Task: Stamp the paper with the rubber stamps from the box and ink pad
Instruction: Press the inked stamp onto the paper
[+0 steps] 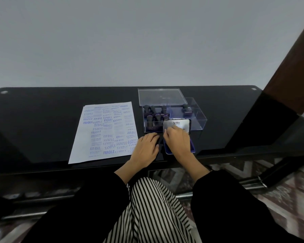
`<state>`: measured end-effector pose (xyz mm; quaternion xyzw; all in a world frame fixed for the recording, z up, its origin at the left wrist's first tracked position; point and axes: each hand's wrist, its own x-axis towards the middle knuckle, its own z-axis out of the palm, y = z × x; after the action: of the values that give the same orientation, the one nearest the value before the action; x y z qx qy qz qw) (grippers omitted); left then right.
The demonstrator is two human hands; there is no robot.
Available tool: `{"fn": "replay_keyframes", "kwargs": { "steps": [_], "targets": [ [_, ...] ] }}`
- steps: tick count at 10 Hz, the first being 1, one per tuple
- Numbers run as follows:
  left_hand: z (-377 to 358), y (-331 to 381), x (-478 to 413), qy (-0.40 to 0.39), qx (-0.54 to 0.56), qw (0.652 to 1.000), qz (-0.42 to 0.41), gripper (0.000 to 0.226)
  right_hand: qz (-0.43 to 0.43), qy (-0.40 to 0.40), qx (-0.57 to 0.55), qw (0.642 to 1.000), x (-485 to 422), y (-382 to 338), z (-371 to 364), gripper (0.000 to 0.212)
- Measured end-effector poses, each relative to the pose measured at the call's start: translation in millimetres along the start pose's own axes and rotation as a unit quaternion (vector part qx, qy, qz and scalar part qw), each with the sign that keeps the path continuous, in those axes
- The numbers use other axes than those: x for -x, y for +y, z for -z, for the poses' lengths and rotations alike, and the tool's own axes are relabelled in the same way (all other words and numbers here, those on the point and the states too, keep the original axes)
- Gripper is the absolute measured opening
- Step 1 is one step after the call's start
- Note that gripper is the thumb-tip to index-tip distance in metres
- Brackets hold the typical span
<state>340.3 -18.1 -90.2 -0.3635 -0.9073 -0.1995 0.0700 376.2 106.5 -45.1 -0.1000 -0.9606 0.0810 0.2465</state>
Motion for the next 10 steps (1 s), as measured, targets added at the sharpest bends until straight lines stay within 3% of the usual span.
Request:
{"fn": "replay_keyframes", "kwargs": {
  "steps": [1, 5, 7, 8, 9, 10],
  "targets": [
    [-0.8, -0.3, 0.8, 0.004, -0.001, 1.0, -0.002, 0.043, 0.006, 0.016, -0.006, 1.0, 1.1, 1.8, -7.2, 0.032],
    [0.4, -0.4, 1.7, -0.003, -0.009, 1.0, -0.002, 0.044, 0.032, 0.076, -0.07, 0.994, 16.1, 14.3, -24.4, 0.031],
    [-1.5, -1.4, 1.3, -0.003, -0.004, 1.0, -0.002, 0.043, -0.001, 0.046, -0.082, 0.996, 2.2, 6.4, -24.7, 0.034],
    [-0.3, -0.2, 2.0, -0.001, -0.002, 1.0, -0.001, 0.059, -0.032, -0.018, -0.044, 0.998, -10.2, 0.3, -26.9, 0.026],
    [-1.0, 0.1, 2.2, 0.004, 0.004, 1.0, -0.003, 0.071, -0.029, -0.034, -0.04, 0.998, -17.6, -0.8, -31.4, 0.026],
    [-1.2, -1.4, 1.8, 0.002, 0.011, 1.0, 0.0, 0.067, -0.03, -0.018, -0.058, 0.998, -17.9, 0.9, -37.4, 0.027]
  ]
}}
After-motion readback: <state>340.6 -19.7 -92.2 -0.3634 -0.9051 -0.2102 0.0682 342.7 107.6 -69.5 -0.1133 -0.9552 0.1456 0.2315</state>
